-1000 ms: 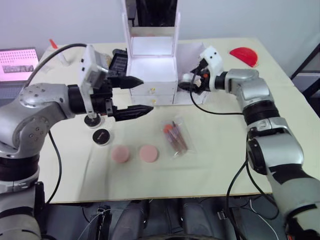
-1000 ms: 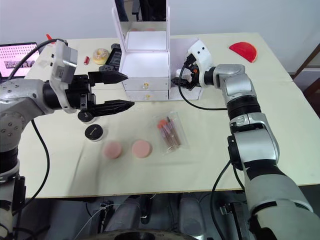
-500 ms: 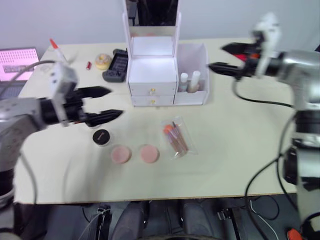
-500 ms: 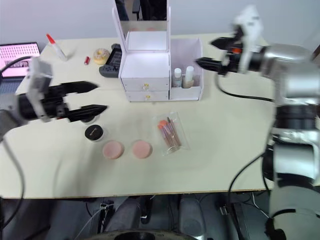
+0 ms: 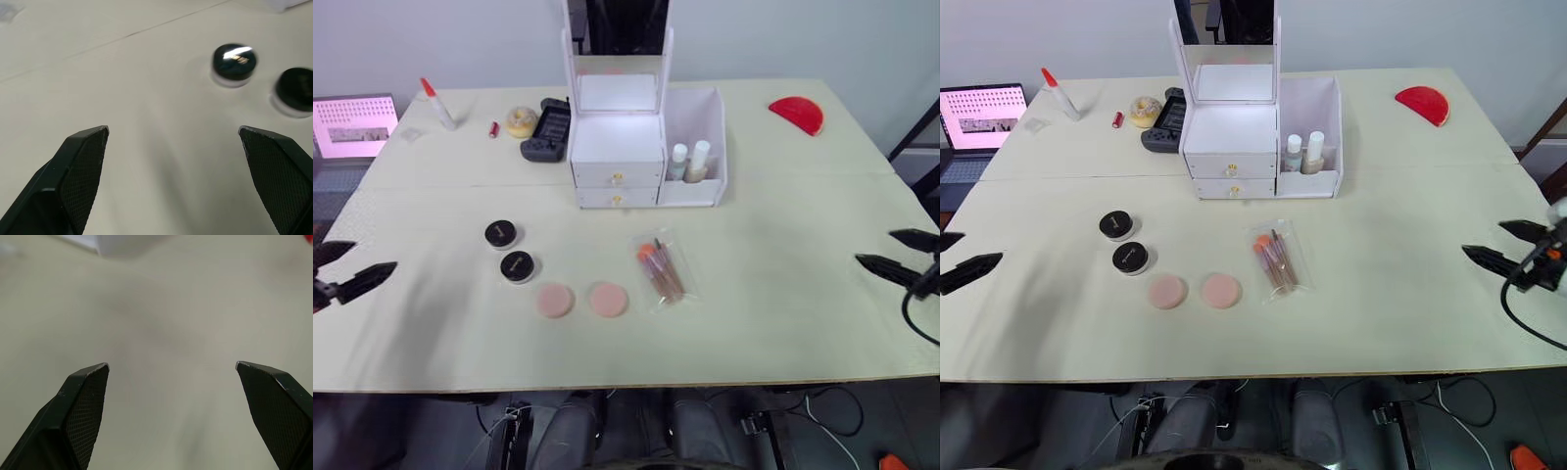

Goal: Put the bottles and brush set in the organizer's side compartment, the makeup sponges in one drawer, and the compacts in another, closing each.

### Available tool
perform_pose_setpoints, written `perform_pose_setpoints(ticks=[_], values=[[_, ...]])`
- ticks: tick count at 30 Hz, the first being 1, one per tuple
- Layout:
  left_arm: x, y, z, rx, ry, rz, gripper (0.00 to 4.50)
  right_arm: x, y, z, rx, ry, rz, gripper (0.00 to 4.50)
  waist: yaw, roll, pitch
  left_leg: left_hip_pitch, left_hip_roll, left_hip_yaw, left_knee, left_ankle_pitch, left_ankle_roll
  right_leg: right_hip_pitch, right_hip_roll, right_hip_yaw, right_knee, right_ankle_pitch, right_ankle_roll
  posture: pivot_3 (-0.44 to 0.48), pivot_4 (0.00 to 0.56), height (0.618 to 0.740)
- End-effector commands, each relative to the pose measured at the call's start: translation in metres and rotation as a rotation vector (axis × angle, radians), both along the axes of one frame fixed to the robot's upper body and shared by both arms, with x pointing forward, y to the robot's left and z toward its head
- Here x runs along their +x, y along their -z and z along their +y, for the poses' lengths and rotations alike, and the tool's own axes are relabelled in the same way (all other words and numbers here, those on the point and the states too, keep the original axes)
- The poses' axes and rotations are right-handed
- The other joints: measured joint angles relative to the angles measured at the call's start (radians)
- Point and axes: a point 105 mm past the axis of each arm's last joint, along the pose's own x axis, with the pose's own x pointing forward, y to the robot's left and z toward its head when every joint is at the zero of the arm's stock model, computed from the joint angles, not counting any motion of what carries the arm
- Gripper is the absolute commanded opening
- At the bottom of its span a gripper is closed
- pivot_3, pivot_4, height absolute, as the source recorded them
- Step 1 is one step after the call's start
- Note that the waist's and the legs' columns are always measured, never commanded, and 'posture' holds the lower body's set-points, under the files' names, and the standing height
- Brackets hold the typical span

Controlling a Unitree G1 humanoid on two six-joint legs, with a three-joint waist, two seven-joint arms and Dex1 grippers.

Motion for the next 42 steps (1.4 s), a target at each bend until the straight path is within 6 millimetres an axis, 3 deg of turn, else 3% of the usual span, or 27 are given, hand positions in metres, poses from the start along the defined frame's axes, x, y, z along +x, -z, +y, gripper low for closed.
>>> perform_pose_setpoints(ticks=[1,10,13,15,22,27,30,33,39,40,42], values=[[-0.001,-0.014,0.01,0.04,-0.017,-0.056,4.5,-0.001,-0.021,-0.006,-0.038,0.009,-0.079,4.44,0.0,0.0,0.0,0.0,0.0,0.0,0.0,0.0,0.0,0.0,0.0,0.0,0.0,0.0,0.0,0.0,0.15,0.738],[0.007,-0.012,-0.001,0.014,0.022,-0.074,4.5,0.001,-0.025,0.005,0.013,-0.021,-0.113,4.44,0.001,0.0,0.0,0.0,0.001,0.0,0.0,0.0,0.0,0.0,0.0,0.0,0.0,0.0,0.0,0.0,0.15,0.738],[0.018,-0.014,-0.022,-0.002,0.092,-0.083,4.5,0.007,-0.027,0.023,0.065,-0.081,-0.121,4.44,0.002,0.0,0.0,0.0,0.001,0.0,0.0,0.0,0.0,0.0,0.0,0.0,0.0,0.0,0.0,0.0,0.15,0.738],[0.027,-0.016,-0.044,-0.001,0.161,-0.092,4.5,0.011,-0.028,0.041,0.069,-0.144,-0.117,4.44,0.002,0.0,0.0,0.0,0.001,0.0,0.001,0.0,0.0,0.0,0.0,0.0,0.0,0.0,0.0,0.0,0.15,0.738],[0.051,-0.027,-0.148,-0.042,0.476,-0.143,4.5,0.032,-0.048,0.127,0.174,-0.391,-0.154,4.44,0.003,0.0,0.0,0.0,0.001,0.0,0.002,0.001,0.001,0.001,0.001,0.0,0.001,0.003,0.004,0.0,0.15,0.738],[0.055,-0.033,-0.256,-0.124,0.807,-0.171,4.5,0.041,-0.044,0.188,0.208,-0.598,-0.068,4.44,0.005,-0.001,0.0,-0.001,0.001,0.0,0.003,0.001,0.001,0.001,0.004,0.0,0.001,0.003,0.004,0.0,0.15,0.738],[0.062,-0.028,-0.296,-0.162,0.886,-0.161,4.5,0.049,-0.031,0.207,0.205,-0.626,0.033,4.44,0.007,-0.003,0.0,0.0,0.001,-0.001,0.004,0.001,0.002,0.003,0.005,-0.001,0.0,0.005,0.006,0.0,0.15,0.738],[0.063,-0.009,-0.325,-0.155,0.943,-0.112,3.65,0.062,-0.017,0.216,0.21,-0.581,0.161,4.5,0.001,-0.003,0.0,0.0,0.001,0.0,0.004,0.001,0.002,0.002,0.005,0.0,0.0,0.005,0.006,0.0,0.15,0.738],[0.064,0.024,-0.345,-0.143,0.985,-0.024,0.35,0.066,0.001,0.227,0.316,-0.518,0.476,4.5,0.003,-0.003,0.0,-0.001,0.003,0.0,0.003,0.001,0.002,0.0,0.007,0.0,0.001,0.006,0.003,0.0,0.15,0.738],[0.064,0.027,-0.345,-0.142,0.984,-0.017,0.02,0.068,0.004,0.228,0.331,-0.499,0.52,4.5,0.003,-0.003,0.0,-0.001,0.003,-0.001,0.003,0.001,0.002,0.0,0.007,0.0,0.001,0.006,0.003,0.0,0.15,0.738],[0.066,0.031,-0.346,-0.139,0.974,-0.012,0.02,0.07,0.006,0.23,0.354,-0.478,0.568,4.5,0.004,-0.003,0.0,-0.001,0.003,-0.001,0.003,0.001,0.002,0.0,0.007,0.0,0.001,0.006,0.003,0.0,0.15,0.738]])
